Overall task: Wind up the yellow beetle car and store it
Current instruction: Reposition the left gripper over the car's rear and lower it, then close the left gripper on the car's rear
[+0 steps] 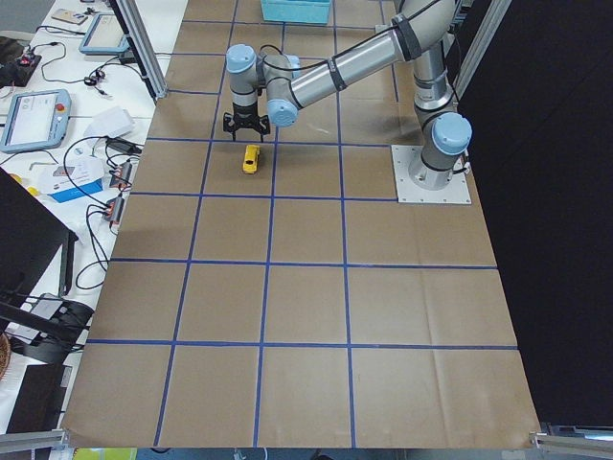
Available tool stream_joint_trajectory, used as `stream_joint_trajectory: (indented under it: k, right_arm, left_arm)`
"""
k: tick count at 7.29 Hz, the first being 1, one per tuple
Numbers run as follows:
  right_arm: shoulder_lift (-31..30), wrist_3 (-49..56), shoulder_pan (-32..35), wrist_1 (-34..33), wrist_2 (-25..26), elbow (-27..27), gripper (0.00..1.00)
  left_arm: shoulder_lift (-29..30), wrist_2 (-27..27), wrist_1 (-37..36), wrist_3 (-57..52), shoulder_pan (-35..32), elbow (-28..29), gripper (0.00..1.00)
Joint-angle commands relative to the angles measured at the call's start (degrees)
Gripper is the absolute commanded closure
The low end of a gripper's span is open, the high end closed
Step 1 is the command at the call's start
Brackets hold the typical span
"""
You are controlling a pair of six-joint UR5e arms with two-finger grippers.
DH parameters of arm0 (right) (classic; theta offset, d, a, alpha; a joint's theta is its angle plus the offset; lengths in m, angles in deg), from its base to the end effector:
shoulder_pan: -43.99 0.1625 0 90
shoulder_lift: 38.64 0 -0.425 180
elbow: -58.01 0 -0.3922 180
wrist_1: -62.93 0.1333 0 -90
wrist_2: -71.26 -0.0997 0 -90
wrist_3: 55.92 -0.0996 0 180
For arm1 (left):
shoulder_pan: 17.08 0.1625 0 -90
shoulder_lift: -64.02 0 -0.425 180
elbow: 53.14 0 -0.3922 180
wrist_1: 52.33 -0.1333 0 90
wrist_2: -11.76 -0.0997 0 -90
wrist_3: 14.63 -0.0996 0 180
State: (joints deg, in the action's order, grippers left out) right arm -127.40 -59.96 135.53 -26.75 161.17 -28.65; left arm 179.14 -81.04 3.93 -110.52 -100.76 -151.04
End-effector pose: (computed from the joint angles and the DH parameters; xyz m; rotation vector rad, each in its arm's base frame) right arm 0.1469 -0.5001 0.5053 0.0684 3.1374 -0.0486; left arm -0.0605 -0.6206 0.2354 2.1840 2.2011 0.0467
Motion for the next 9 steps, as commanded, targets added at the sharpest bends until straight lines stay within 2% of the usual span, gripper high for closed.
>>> stream_joint_trajectory:
  k: [1, 4, 9]
  right_arm:
    - [0.00, 0.00, 0.04, 0.03, 0.00, 0.00, 0.00]
    - [0.00, 0.00, -0.04, 0.03, 0.00, 0.00, 0.00]
    - [0.00, 0.00, 0.22, -0.05, 0.00, 0.00, 0.00]
  left_arm:
    - [0.81, 0.16, -2.02, 0.09, 0.37, -2.03, 0.00]
    - [3.45, 0.42, -5.89, -1.05, 1.94, -1.25, 0.00]
    - [4.07, 0.34, -7.13, 0.00, 2.04, -2.30, 0.00]
